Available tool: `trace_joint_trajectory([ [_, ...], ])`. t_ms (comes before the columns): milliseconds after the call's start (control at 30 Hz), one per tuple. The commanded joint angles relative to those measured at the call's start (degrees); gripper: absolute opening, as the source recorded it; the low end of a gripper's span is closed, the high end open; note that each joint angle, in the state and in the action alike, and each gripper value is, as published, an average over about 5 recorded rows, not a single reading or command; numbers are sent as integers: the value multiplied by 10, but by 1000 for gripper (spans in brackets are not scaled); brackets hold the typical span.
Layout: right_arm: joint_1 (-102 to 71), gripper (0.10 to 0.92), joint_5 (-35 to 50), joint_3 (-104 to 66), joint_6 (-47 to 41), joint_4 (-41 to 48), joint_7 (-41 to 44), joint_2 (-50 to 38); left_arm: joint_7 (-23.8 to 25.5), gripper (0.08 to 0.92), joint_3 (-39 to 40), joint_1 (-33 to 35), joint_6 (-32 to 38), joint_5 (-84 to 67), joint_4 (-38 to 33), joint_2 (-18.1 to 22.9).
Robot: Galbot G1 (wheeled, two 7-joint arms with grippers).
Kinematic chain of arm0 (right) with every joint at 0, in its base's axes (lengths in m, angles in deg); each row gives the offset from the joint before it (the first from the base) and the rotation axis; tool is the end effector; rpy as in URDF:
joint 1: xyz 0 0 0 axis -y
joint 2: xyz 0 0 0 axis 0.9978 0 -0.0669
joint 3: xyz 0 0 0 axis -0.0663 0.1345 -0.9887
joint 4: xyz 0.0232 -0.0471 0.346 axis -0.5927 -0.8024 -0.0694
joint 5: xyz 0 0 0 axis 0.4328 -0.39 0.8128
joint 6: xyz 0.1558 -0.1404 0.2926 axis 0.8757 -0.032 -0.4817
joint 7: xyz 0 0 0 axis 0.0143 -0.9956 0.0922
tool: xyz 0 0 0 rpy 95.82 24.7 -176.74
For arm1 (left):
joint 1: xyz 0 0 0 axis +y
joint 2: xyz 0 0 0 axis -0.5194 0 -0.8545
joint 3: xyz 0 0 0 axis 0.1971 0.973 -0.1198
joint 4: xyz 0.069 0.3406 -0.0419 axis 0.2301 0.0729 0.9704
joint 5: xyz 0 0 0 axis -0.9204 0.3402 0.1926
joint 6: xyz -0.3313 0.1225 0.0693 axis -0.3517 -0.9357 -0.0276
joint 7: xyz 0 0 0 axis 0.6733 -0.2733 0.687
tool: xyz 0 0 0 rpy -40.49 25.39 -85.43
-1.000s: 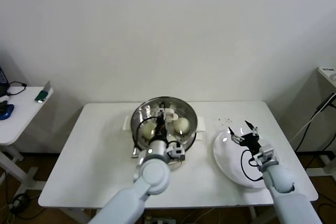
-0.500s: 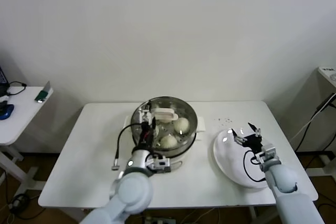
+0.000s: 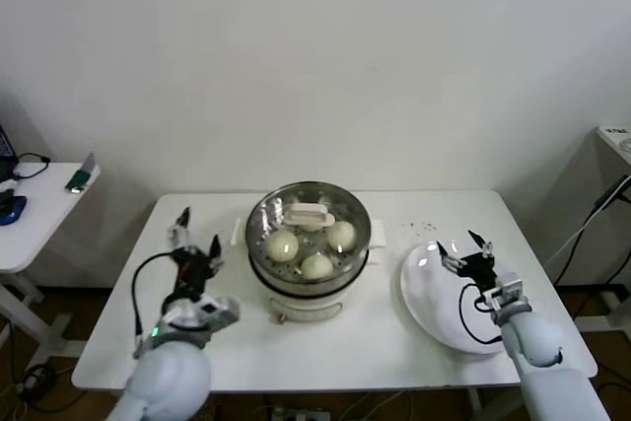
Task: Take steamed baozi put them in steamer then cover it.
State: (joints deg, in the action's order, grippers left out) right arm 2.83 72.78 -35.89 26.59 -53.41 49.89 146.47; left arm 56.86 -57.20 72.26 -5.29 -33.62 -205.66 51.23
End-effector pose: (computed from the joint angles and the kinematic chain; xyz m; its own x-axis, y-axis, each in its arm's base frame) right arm 0.3493 -0.1761 -0.3710 -0.9587 -0.1563 0.2377 -0.2102 0.9521 -0.2220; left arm 0.2443 -0.0015 -0.2354 -0.9744 -0.1944 0.1127 0.0172 0.4357 0.9000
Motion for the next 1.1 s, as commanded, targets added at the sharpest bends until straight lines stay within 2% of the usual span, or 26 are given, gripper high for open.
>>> trace_joint_trajectory([
  [33, -11, 823, 7, -11, 14, -13, 4, 4, -61, 823, -266, 150, 382, -378, 30, 83],
  [267, -36, 823, 38, -25, 13, -44, 5, 9, -52, 823, -299, 162, 437, -481, 96, 132],
  [533, -66, 823, 51, -35, 18, -75, 9, 11, -24, 823, -294, 160, 490, -506, 167, 142],
  [1100, -103, 823, 54, -54, 34, -98, 26, 32, -19, 823, -274, 164, 488, -504, 161, 145],
])
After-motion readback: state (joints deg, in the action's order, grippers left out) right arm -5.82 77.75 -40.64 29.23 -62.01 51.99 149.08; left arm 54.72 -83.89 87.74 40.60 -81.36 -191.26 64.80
